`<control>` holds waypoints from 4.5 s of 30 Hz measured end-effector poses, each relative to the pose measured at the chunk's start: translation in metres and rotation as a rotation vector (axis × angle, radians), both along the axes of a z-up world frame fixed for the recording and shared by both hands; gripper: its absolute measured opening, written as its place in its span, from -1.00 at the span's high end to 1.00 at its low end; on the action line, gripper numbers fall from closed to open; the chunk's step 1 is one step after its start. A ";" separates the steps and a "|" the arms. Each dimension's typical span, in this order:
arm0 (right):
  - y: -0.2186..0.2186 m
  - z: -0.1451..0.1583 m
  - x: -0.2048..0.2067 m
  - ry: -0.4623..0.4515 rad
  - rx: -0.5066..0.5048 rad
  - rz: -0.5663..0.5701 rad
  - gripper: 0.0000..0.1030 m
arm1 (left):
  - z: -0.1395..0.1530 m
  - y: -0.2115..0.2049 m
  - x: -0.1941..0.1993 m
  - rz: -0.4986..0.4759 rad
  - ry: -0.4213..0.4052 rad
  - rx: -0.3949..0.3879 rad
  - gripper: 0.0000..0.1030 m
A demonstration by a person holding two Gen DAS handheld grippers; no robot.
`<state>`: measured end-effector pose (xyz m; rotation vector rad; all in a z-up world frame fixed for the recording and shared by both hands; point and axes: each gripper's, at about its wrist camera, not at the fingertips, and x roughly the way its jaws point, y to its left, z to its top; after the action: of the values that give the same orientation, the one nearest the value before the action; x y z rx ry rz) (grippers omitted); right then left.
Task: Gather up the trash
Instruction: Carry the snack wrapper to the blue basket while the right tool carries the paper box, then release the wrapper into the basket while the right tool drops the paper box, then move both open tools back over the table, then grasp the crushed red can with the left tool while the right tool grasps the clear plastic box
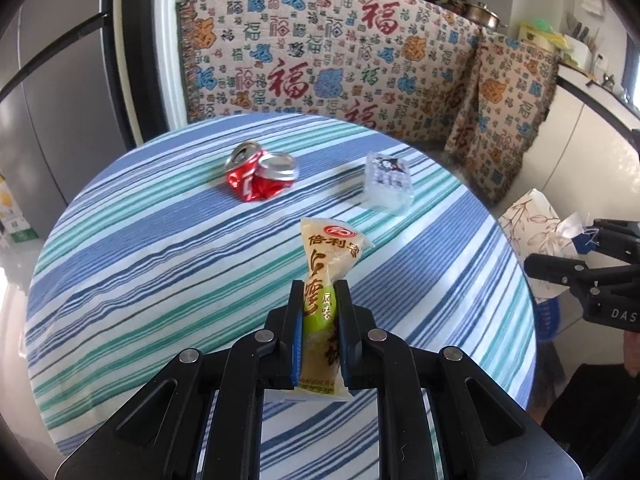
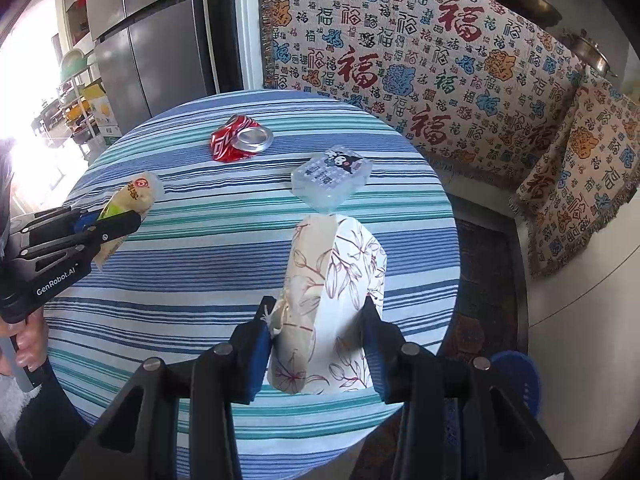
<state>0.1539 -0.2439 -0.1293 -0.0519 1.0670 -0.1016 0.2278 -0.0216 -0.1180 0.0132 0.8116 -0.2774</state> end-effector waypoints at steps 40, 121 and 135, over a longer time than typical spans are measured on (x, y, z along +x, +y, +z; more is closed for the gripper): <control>-0.376 -0.064 -0.202 0.013 0.092 -0.611 0.18 | -0.059 -0.446 0.018 -0.553 0.240 -0.178 0.75; -0.018 -0.100 0.177 0.065 0.018 -0.393 -0.24 | -0.046 0.067 0.117 0.130 0.106 0.000 -0.55; -0.009 -0.092 0.087 -0.017 -0.057 -0.202 -0.24 | -0.049 0.066 0.145 0.099 0.076 -0.032 -0.66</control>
<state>0.2410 -0.2533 -0.2216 0.0062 1.0506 -0.3146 0.3727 0.0443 -0.1668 -0.0674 0.8805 -0.1975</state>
